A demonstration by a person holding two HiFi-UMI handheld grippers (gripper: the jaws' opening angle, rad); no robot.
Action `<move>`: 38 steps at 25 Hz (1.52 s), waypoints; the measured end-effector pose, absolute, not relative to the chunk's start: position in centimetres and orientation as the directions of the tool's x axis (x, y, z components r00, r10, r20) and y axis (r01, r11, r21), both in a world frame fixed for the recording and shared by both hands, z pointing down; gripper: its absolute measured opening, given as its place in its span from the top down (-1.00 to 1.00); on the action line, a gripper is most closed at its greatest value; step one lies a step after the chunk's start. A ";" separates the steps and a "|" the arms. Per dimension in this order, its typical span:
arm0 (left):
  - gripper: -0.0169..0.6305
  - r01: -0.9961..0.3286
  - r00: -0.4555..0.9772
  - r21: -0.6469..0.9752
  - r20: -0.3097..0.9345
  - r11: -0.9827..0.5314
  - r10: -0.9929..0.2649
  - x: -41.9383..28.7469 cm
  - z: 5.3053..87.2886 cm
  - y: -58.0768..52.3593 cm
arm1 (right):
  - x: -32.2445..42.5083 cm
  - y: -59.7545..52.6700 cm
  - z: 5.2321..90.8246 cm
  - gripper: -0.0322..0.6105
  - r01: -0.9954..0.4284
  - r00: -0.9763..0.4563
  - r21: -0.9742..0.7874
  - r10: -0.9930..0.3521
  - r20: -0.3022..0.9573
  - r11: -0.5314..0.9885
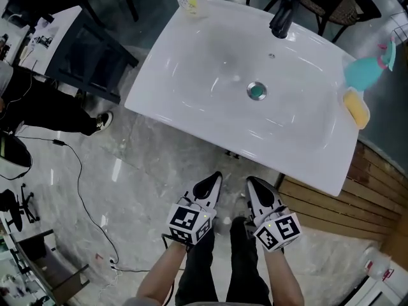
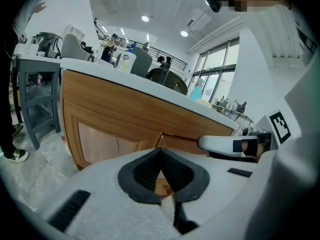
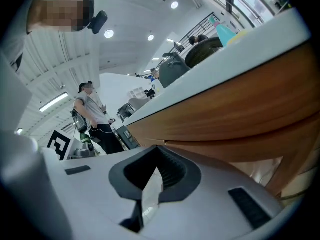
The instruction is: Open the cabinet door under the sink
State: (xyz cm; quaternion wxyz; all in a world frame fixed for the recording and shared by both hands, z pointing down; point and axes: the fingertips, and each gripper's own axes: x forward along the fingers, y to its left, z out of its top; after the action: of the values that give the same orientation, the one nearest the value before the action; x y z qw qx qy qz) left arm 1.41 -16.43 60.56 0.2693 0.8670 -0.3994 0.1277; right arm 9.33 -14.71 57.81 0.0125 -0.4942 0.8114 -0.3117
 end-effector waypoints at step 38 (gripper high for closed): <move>0.56 -0.739 0.671 0.468 0.448 -0.484 -0.591 4.8 77.2 -21.1 | 13.7 -12.5 67.9 0.87 -0.819 -0.425 -0.545 -0.827 0.369 0.178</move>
State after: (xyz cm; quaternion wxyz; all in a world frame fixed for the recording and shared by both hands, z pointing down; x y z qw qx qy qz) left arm 4.81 -21.11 77.18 0.3259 0.8539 -0.3896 0.1135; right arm 13.68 -12.49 67.88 0.0054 -0.5360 0.7676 -0.3515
